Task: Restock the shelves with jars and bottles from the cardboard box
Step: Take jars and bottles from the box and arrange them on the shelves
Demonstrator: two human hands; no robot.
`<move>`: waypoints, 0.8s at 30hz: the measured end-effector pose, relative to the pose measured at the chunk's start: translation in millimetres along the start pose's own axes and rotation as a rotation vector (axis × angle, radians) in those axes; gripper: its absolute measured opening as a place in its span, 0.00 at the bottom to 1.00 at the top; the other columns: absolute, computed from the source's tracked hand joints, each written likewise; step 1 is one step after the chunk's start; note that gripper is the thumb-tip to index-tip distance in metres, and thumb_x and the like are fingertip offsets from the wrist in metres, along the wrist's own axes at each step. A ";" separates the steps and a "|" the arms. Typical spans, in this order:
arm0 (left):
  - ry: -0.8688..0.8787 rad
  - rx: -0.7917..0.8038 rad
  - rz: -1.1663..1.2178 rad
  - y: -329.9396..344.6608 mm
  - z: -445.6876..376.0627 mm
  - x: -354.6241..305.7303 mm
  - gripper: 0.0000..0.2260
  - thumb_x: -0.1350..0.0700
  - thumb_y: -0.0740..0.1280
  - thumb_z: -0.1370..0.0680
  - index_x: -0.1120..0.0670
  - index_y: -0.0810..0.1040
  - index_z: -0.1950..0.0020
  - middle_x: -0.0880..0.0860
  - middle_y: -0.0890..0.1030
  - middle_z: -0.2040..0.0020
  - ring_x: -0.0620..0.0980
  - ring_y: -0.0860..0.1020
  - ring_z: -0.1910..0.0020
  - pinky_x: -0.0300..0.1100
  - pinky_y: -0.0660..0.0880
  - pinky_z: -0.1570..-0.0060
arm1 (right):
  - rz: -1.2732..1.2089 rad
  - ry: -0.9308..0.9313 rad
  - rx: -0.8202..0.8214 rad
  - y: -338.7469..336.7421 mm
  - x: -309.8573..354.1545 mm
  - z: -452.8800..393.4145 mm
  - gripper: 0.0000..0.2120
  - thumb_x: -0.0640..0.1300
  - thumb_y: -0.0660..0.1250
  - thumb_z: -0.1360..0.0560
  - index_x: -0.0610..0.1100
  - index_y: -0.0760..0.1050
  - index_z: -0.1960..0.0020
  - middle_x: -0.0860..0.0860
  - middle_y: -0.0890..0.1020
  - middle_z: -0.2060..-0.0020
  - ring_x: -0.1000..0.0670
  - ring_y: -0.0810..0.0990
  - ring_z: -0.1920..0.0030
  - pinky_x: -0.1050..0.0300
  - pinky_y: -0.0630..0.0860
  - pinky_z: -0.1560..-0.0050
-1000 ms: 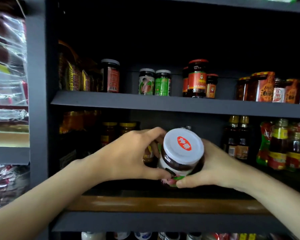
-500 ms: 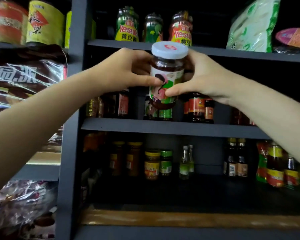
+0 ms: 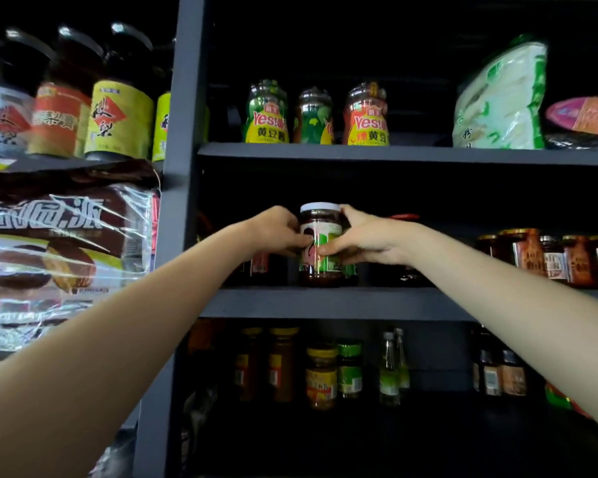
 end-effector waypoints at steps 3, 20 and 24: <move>-0.037 0.052 -0.013 5.4 -4.1 4.6 0.08 0.69 0.62 0.24 0.56 0.72 0.56 0.52 0.75 0.61 0.44 0.74 0.63 0.28 0.74 0.69 | 0.013 0.015 -0.011 -4.9 -4.3 -4.4 0.40 0.31 0.72 0.32 0.49 0.57 0.28 0.45 0.77 0.41 0.46 0.78 0.42 0.49 0.77 0.44; -0.227 0.277 -0.253 34.8 -22.9 34.9 0.27 0.65 0.63 0.23 0.54 0.60 0.26 0.52 0.71 0.38 0.49 0.72 0.39 0.41 0.73 0.44 | 0.661 -0.047 -0.236 -11.3 -10.8 -16.1 0.12 0.36 0.68 0.26 0.46 0.71 0.46 0.45 0.77 0.45 0.53 0.77 0.69 0.63 0.77 0.68; -0.213 0.315 -0.420 35.3 -25.7 38.6 0.31 0.64 0.63 0.23 0.52 0.53 0.24 0.52 0.63 0.26 0.52 0.66 0.31 0.44 0.70 0.36 | 0.720 0.039 0.024 1.7 -20.6 -7.5 0.25 0.29 0.56 0.25 0.51 0.73 0.36 0.48 0.77 0.55 0.55 0.73 0.69 0.69 0.70 0.74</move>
Point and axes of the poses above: each hand's wrist, its own z-axis away from the middle knuckle, its own y-axis out of the palm, x = y × z, the point moved 6 cm from there along -z, towards the middle knuckle
